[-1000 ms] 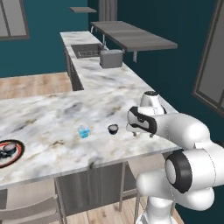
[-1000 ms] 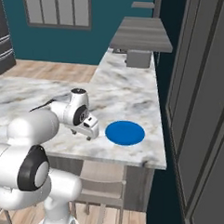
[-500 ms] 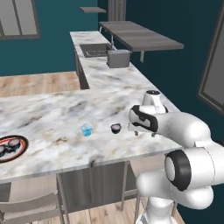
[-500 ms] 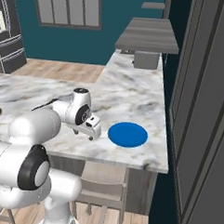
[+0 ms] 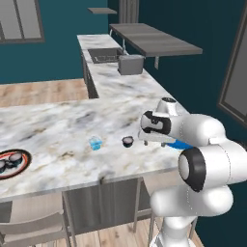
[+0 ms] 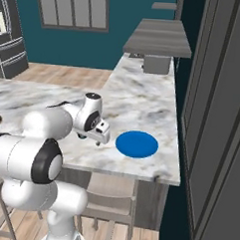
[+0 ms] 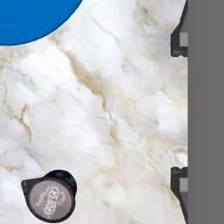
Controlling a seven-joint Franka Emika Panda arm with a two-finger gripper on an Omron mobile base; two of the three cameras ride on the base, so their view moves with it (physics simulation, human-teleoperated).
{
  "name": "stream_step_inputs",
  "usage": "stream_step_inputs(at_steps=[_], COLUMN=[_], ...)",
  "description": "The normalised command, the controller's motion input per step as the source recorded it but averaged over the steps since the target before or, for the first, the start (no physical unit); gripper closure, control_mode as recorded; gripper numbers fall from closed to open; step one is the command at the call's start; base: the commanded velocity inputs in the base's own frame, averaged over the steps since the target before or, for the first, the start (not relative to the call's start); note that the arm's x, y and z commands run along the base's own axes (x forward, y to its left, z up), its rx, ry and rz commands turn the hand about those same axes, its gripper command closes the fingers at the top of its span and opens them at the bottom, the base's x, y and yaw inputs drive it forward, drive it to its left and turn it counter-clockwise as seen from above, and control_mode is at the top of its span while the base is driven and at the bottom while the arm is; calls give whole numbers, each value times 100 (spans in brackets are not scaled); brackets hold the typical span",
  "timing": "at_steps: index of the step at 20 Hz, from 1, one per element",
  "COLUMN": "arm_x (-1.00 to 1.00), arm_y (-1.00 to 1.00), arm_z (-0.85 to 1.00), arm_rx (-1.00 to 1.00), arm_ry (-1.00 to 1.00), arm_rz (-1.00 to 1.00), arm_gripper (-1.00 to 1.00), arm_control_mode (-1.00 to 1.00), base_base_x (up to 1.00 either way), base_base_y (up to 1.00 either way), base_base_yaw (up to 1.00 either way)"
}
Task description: Place two yogurt containers on each plate.
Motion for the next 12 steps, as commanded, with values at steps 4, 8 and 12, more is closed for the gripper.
stream_step_inputs(at_steps=[4,8,12], arm_x=[72,69,53], arm_y=[28,54,55], arm_z=[12,1,-3], arm_rx=[18,0,-3], arm_ry=[-11,-6,-8], arm_rz=[27,17,1], arm_gripper=[-100,-100,-100], arm_control_mode=[-100,-100,-100], base_base_x=[0,0,0], base_base_y=[0,0,0], base_base_yaw=[0,0,0])
